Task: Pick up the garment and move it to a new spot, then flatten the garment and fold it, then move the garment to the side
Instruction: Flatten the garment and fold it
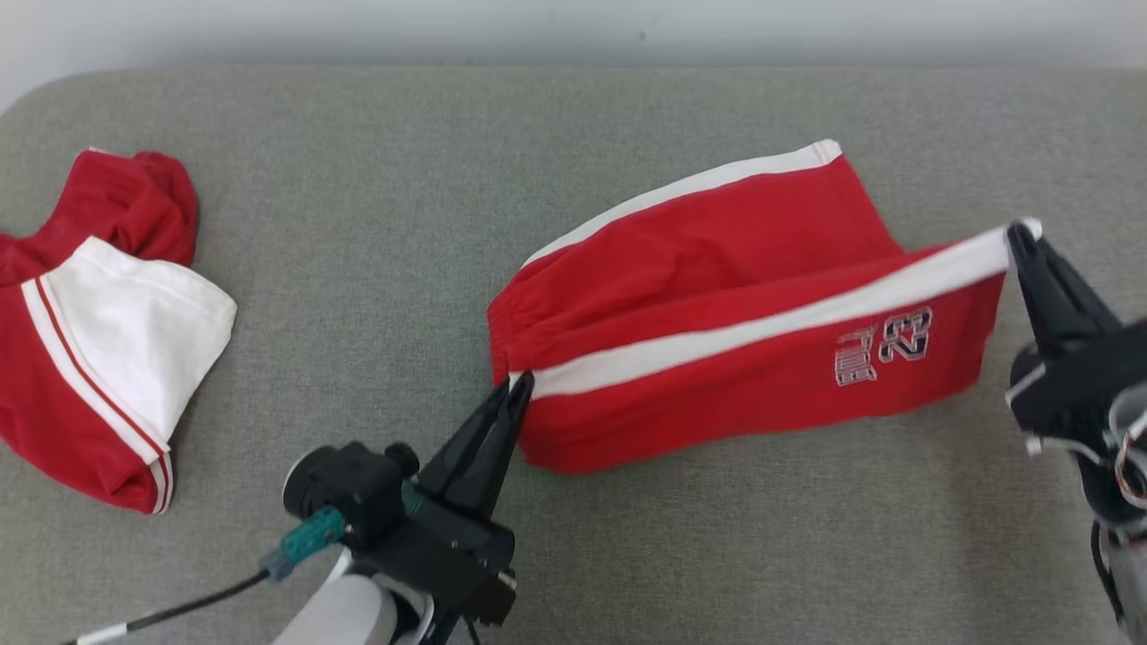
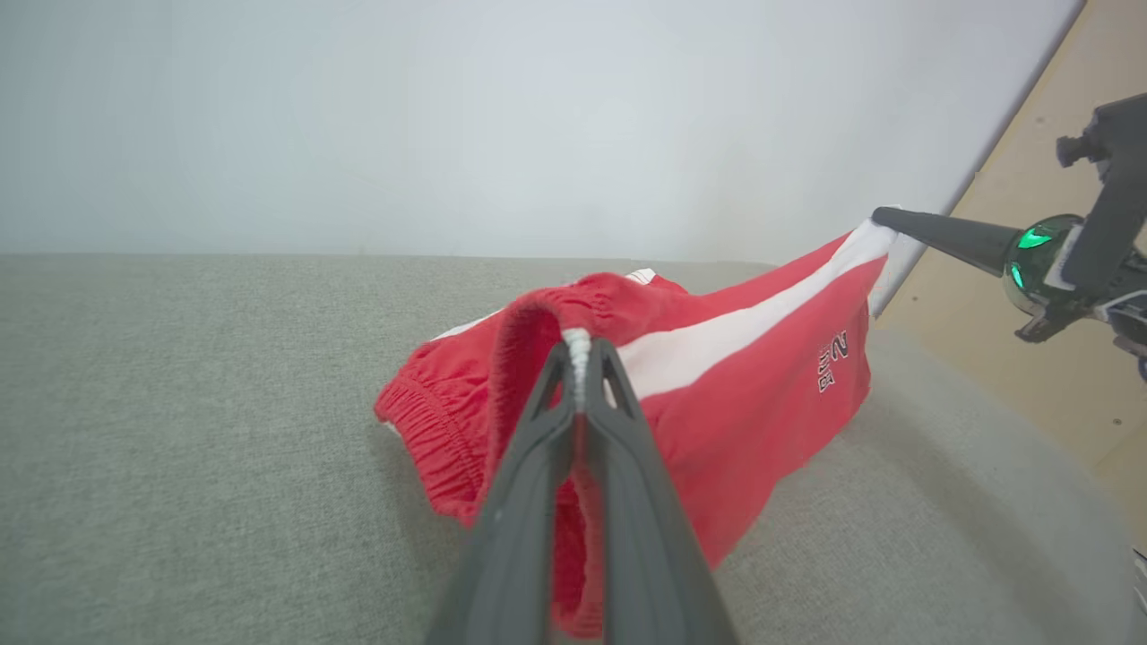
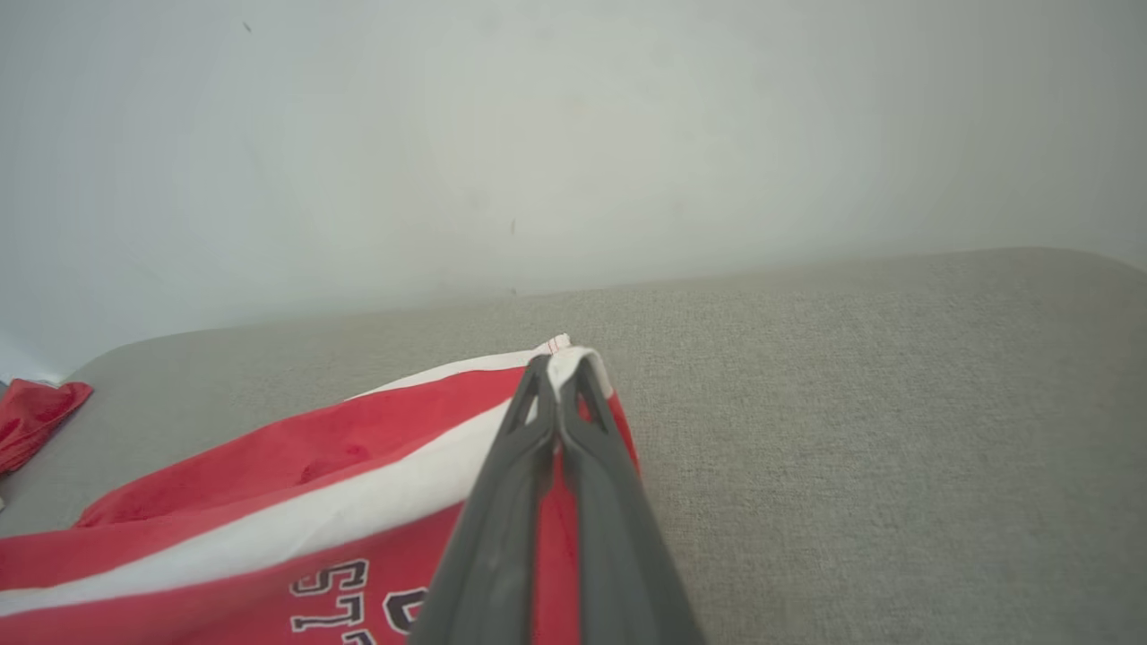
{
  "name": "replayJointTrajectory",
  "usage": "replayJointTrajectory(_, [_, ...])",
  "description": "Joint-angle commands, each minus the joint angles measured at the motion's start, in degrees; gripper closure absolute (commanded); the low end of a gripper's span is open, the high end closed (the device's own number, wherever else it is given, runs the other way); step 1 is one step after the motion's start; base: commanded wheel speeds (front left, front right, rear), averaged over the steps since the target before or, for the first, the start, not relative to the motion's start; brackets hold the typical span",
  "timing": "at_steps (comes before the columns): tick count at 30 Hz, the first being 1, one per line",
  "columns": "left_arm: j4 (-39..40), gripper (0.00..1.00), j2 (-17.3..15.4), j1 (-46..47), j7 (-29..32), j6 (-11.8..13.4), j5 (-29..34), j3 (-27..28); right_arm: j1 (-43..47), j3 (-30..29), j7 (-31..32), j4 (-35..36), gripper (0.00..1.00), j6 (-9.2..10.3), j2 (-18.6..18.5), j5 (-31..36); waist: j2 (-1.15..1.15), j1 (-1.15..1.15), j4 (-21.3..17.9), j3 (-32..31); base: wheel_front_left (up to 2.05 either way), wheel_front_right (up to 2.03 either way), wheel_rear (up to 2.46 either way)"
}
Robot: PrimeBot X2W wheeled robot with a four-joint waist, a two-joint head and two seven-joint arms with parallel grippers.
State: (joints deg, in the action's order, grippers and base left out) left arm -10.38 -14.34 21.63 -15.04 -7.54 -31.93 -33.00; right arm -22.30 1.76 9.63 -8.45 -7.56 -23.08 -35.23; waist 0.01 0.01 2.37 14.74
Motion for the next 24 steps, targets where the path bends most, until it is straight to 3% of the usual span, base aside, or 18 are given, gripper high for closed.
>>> replayJointTrajectory(1, [-0.83,1.0,0.42,1.99,-0.21,0.12,-0.84,-0.1,-3.69,1.24,-0.67,-3.05,1.0,0.15,-0.82,-0.28,-0.01,-0.01,1.04,1.47,0.0,0.0,0.0])
replayJointTrajectory(11, [-6.3,1.0,2.58,9.96,-0.21,0.12,-2.24,0.77,-23.09,9.81,-4.24,-21.85,1.0,0.15,-1.3,1.17,-0.01,-0.01,3.56,5.77,0.0,0.0,0.0])
replayJointTrajectory(24, [-12.96,1.0,5.58,18.23,-0.2,0.12,-1.48,1.72,-38.49,15.96,-8.07,-40.37,1.0,0.15,0.31,2.4,-0.01,-0.01,5.49,11.79,0.0,0.0,0.0])
